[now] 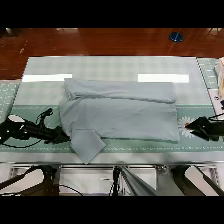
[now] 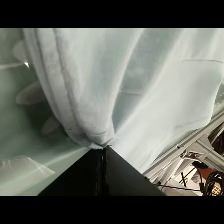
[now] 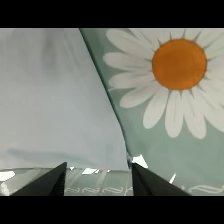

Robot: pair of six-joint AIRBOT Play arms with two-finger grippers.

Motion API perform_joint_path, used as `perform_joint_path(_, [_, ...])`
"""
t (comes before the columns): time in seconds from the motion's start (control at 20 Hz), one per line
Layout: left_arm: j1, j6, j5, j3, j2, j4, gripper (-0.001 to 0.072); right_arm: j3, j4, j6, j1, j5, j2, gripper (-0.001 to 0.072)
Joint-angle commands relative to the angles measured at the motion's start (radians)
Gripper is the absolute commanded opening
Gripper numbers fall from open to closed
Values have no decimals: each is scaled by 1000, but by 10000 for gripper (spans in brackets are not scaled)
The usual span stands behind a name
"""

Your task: Fold the shirts.

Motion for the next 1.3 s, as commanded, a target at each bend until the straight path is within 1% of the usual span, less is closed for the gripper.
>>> perform_joint_path(0.0, [21, 25, 110, 1, 1, -2, 27, -92, -2, -23, -21, -2, -35, 492])
perform_joint_path(0.15, [21, 25, 109, 1, 1, -3, 27, -95, -2, -24, -21, -18, -82, 491])
perform_joint_path(0.3, [21, 25, 106, 1, 1, -3, 26, -95, 27, -7, -18, -58, -102, 473])
perform_joint_path(0.45, [21, 25, 102, 1, 1, -3, 27, -95, 27, 11, -18, -60, -166, 473])
perform_joint_path(0.5, [21, 25, 101, 1, 1, -3, 27, -95, 34, 14, -18, -64, -193, 445])
perform_joint_path(0.55, [21, 25, 102, 1, 1, -3, 27, -95, 50, 14, -18, -76, -219, 339])
perform_joint_path(0.65, [21, 25, 102, 1, 1, -3, 27, -95, 115, 13, -18, -114, -261, 202])
perform_joint_path(0.7, [21, 25, 102, 1, 1, -3, 27, -95, 158, -3, -18, -119, -274, 136])
perform_joint_path(0.8, [21, 25, 89, 9, 1, -3, 26, -92, 238, -90, -19, -74, -276, 20])
perform_joint_path(0.9, [22, 35, 19, 60, 10, -3, 26, -72, 276, -157, -19, 21, -257, 20])
perform_joint_path(1.0, [23, 35, -53, 144, 55, -28, 26, -30, 297, -170, -19, 95, -192, 19])
perform_joint_path(1.05, [22, 35, -80, 200, 93, -66, 26, -10, 326, -169, -19, 98, -148, 19])
perform_joint_path(1.15, [16, 31, -91, 313, 154, -158, 25, 10, 465, -169, -18, 77, -83, 19])
perform_joint_path(1.25, [-11, 3, -80, 412, 164, -244, 25, 10, 571, -169, -13, 76, -75, 19])
